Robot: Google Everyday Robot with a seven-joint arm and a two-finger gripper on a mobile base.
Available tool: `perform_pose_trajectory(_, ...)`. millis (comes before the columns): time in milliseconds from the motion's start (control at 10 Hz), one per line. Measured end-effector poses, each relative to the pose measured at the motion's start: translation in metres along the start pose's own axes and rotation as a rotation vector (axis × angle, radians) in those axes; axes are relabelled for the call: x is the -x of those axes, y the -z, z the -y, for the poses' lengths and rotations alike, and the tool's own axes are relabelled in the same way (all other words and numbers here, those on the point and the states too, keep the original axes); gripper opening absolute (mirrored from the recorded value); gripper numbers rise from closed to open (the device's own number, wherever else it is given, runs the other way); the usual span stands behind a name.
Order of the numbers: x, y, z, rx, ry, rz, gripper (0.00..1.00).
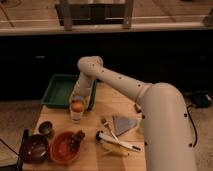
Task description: Place apple in paper cup
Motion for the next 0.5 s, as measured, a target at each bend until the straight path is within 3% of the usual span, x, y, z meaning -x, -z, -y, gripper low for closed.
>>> perform_pose_trajectory(500,0.0009,-0.0046,0.0014,0.004,0.002,0.009,0.8)
